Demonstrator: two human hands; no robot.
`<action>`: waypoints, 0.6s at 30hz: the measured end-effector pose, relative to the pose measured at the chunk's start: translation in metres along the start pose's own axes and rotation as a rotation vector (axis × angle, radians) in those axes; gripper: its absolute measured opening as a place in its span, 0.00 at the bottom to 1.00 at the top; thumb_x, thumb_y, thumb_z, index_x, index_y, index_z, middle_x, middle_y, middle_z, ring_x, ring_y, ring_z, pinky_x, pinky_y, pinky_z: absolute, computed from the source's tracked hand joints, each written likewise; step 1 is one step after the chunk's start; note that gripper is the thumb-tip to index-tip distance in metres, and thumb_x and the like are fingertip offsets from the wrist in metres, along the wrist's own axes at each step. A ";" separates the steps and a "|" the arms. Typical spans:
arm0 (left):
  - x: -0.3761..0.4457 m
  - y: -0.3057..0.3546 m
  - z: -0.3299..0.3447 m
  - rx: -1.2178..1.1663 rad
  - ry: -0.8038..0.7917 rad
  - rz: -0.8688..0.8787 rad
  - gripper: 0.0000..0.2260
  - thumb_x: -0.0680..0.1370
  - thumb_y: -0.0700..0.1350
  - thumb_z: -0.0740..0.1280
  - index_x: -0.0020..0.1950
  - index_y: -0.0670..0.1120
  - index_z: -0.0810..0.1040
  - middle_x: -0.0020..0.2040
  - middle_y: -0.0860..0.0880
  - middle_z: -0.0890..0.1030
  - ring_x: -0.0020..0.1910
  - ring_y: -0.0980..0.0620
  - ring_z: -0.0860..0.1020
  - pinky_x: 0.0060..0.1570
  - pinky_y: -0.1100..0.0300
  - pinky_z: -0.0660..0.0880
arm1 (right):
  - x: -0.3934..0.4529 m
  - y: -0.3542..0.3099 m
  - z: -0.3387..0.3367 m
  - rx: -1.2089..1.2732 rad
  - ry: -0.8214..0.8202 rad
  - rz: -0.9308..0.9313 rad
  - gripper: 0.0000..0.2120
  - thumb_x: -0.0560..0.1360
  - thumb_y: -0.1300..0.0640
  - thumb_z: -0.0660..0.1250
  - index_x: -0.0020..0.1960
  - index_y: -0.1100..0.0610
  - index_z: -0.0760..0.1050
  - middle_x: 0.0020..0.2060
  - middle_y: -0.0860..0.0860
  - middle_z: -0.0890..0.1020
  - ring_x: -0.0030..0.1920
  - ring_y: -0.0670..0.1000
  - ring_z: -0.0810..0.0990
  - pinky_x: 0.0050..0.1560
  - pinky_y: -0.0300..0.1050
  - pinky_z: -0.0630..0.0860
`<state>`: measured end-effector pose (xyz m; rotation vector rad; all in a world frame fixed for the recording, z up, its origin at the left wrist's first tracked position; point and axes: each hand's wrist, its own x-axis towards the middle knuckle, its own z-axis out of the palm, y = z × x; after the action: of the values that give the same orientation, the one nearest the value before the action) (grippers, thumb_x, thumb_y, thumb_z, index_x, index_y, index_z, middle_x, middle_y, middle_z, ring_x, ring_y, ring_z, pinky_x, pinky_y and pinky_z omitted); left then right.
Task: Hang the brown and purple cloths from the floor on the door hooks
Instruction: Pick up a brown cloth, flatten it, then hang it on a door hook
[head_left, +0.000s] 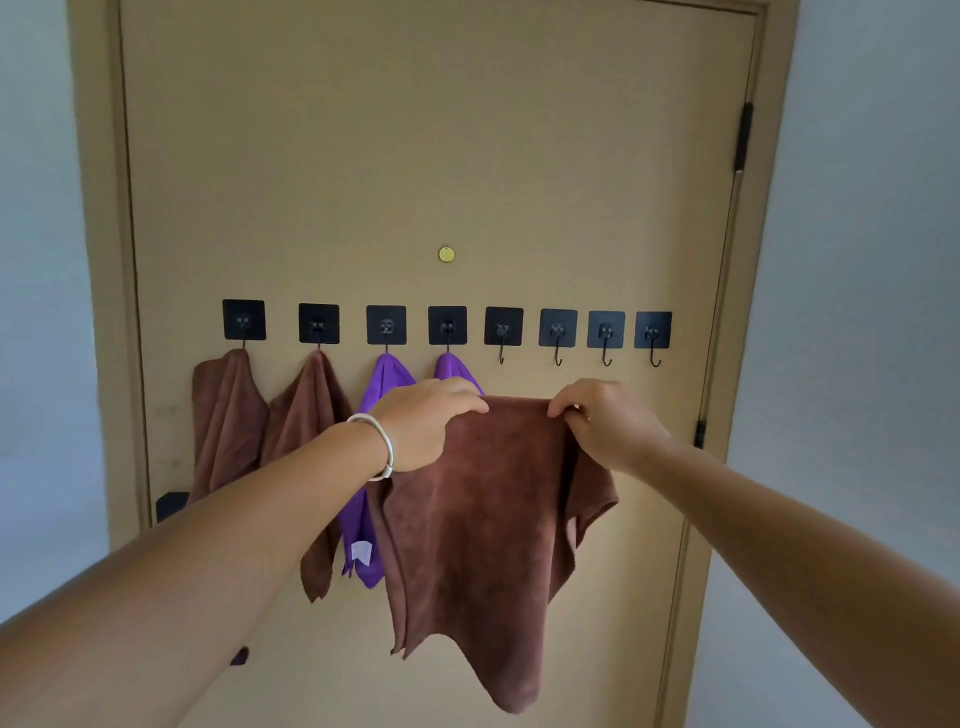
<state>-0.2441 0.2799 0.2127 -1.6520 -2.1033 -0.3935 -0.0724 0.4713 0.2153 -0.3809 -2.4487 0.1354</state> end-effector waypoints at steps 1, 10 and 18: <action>0.006 -0.007 0.003 -0.003 -0.006 0.000 0.31 0.73 0.29 0.55 0.69 0.56 0.70 0.70 0.60 0.67 0.64 0.55 0.69 0.58 0.52 0.71 | 0.008 0.003 0.006 -0.007 0.011 0.010 0.16 0.79 0.63 0.57 0.50 0.45 0.79 0.51 0.44 0.78 0.52 0.47 0.74 0.53 0.40 0.72; 0.077 -0.052 0.024 -0.025 0.069 -0.034 0.29 0.73 0.32 0.54 0.70 0.54 0.70 0.68 0.59 0.68 0.63 0.53 0.70 0.55 0.59 0.69 | 0.088 0.029 0.033 -0.079 0.221 -0.028 0.17 0.79 0.65 0.57 0.52 0.48 0.80 0.51 0.48 0.80 0.53 0.51 0.73 0.50 0.48 0.74; 0.137 -0.061 0.040 0.042 0.083 -0.170 0.25 0.75 0.37 0.55 0.70 0.54 0.69 0.67 0.60 0.67 0.56 0.52 0.74 0.47 0.60 0.66 | 0.152 0.059 0.053 -0.074 0.252 -0.010 0.19 0.76 0.67 0.57 0.54 0.49 0.79 0.49 0.49 0.79 0.53 0.52 0.74 0.43 0.47 0.72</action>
<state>-0.3360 0.3991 0.2493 -1.4136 -2.1819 -0.4592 -0.2048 0.5733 0.2518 -0.3925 -2.2108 -0.0082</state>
